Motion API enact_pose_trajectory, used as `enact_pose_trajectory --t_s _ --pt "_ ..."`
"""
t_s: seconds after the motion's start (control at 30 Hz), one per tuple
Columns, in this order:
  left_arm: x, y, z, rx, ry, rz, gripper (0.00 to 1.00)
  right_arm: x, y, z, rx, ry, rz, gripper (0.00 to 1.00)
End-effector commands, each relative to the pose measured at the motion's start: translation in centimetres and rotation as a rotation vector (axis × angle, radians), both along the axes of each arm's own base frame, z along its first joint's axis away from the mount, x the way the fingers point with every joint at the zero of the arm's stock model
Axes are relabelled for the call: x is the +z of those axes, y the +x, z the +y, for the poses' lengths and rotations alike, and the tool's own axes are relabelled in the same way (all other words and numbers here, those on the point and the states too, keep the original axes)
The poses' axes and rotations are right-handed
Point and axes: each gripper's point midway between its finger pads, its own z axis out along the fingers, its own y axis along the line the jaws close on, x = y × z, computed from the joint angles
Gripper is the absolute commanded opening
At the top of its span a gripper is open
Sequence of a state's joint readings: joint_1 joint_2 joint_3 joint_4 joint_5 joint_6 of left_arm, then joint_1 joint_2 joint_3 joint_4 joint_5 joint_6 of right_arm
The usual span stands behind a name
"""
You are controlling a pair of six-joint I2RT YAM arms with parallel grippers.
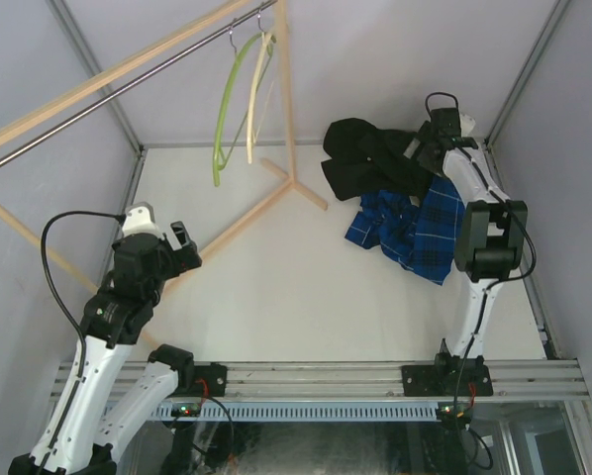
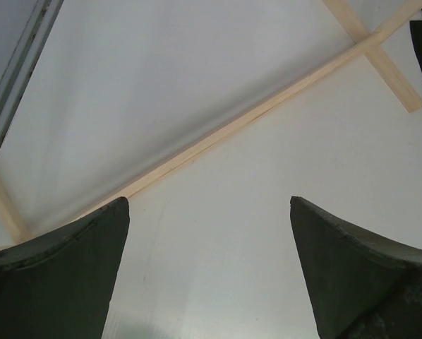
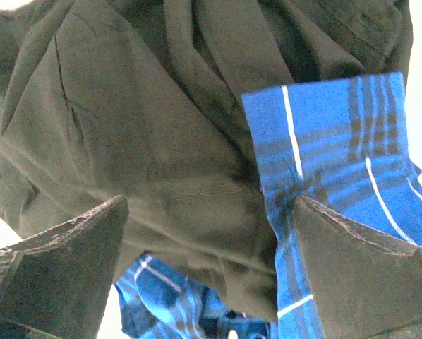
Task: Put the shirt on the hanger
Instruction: Move the shirt at the center of the board.
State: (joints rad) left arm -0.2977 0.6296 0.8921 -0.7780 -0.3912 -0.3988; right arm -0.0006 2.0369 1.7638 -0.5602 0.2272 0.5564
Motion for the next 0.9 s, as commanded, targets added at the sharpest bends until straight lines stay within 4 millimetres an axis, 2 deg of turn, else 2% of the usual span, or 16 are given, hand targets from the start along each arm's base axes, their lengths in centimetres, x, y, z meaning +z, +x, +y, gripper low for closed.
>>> enact_pose_trajectory --t_s 0.0,0.13,0.33,0.4,0.53,0.7,0.87 --pt "-0.2 0.6 0.0 -0.007 0.012 -0.008 0.99 -0.5 1.8 -0.8 -0.015 -0.024 0.025 1.00" --pt "-0.3 0.8 -0.1 -0.009 0.011 -0.001 0.99 -2.8 3.3 -0.6 -0.004 -0.013 0.060 1.00" --pt "-0.5 0.9 0.0 -0.008 0.012 0.011 0.98 -6.8 4.1 -0.4 0.001 0.004 0.148 1.00" --pt "-0.6 1.0 0.1 -0.005 0.012 0.014 0.98 -7.4 4.2 -0.2 0.008 0.025 0.172 1.00" --pt "-0.7 1.1 0.1 -0.005 0.011 0.019 0.98 -7.3 4.2 0.3 0.029 0.030 0.171 0.93" --pt "-0.8 1.1 0.2 -0.001 0.012 0.023 0.98 -8.3 3.7 1.4 0.071 0.079 0.197 0.67" --pt "-0.8 1.1 0.2 -0.001 0.012 0.026 0.98 -8.7 3.2 1.6 0.085 0.093 0.215 0.40"
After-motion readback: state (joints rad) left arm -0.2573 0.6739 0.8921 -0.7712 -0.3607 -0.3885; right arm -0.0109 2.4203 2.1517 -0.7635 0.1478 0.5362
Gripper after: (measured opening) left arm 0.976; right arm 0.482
